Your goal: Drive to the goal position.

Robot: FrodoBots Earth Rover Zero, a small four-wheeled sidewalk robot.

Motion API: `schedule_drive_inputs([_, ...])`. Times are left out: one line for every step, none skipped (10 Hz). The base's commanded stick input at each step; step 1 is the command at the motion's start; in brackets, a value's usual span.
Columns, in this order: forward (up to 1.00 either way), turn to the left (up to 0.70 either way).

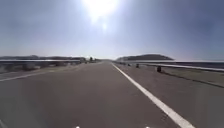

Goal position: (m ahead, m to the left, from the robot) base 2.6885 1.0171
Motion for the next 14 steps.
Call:
schedule_drive_inputs([0.7, 0.0])
schedule_drive_inputs([0.7, 0.0])
schedule_drive_inputs([0.7, 0.0])
schedule_drive_inputs([0.7, 0.0])
schedule_drive_inputs([0.7, 0.0])
schedule_drive_inputs([0.7, 0.0])
schedule_drive_inputs([0.7, 0.0])
schedule_drive_inputs([0.7, 0.0])
schedule_drive_inputs([0.7, 0.0])
schedule_drive_inputs([0.7, 0.0])
schedule_drive_inputs([0.7, 0.0])
schedule_drive_inputs([0.7, 0.0])
schedule_drive_inputs([0.7, 0.0])
schedule_drive_inputs([0.7, 0.0])
